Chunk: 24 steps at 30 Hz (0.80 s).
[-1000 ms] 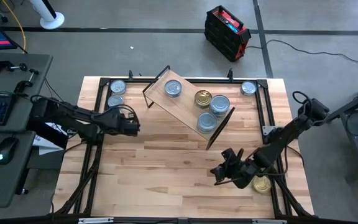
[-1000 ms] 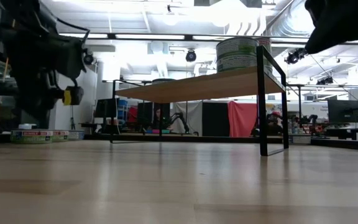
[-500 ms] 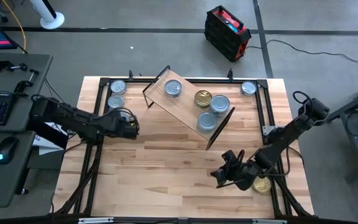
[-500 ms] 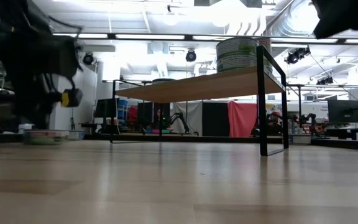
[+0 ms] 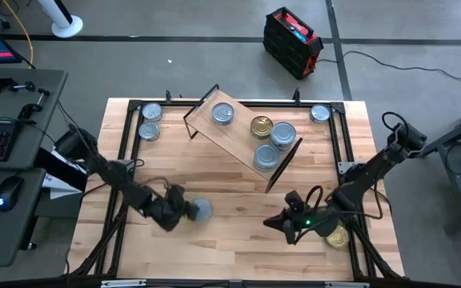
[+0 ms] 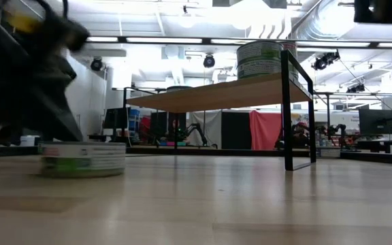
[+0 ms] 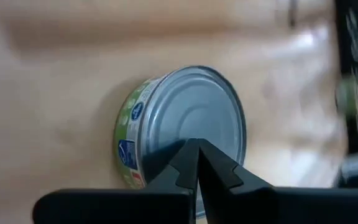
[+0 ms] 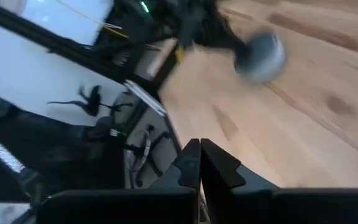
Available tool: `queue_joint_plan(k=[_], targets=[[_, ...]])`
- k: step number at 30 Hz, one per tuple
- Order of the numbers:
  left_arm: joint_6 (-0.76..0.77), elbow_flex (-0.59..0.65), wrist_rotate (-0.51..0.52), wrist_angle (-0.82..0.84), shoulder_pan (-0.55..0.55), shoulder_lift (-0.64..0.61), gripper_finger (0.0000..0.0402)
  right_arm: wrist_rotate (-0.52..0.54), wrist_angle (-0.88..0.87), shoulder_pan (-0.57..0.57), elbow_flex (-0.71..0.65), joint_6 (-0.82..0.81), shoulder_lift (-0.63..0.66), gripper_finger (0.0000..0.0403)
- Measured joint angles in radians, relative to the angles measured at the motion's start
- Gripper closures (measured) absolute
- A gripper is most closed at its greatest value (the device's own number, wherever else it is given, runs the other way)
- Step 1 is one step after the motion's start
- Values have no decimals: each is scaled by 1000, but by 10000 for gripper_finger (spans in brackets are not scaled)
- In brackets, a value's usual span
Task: Stack canned seafood by type on shelf
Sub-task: Stack the white-green tuna can on top of the other white-green tuna cans on the shelf
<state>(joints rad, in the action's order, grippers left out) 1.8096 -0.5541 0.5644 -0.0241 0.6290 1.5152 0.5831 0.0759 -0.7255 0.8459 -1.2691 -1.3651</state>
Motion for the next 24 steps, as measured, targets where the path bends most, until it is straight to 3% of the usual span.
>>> queue_joint_plan(k=[4,7,12,15,18,24], targets=[[-185,-100,11,15,53,23,401,-30,135,22,0,114,0,403],[-350,-161,14,91,73,-8,401,-105,122,53,47,166,-12,403],[-570,-258,10,263,111,-78,401,-260,-165,119,289,302,-130,403],[-624,-278,-2,326,143,-110,401,-281,-361,151,455,414,-245,403],[-625,-278,-77,364,184,-116,401,-286,-532,172,572,464,-354,403],[-649,-277,-122,380,228,-34,401,-453,-564,223,641,561,-540,403]])
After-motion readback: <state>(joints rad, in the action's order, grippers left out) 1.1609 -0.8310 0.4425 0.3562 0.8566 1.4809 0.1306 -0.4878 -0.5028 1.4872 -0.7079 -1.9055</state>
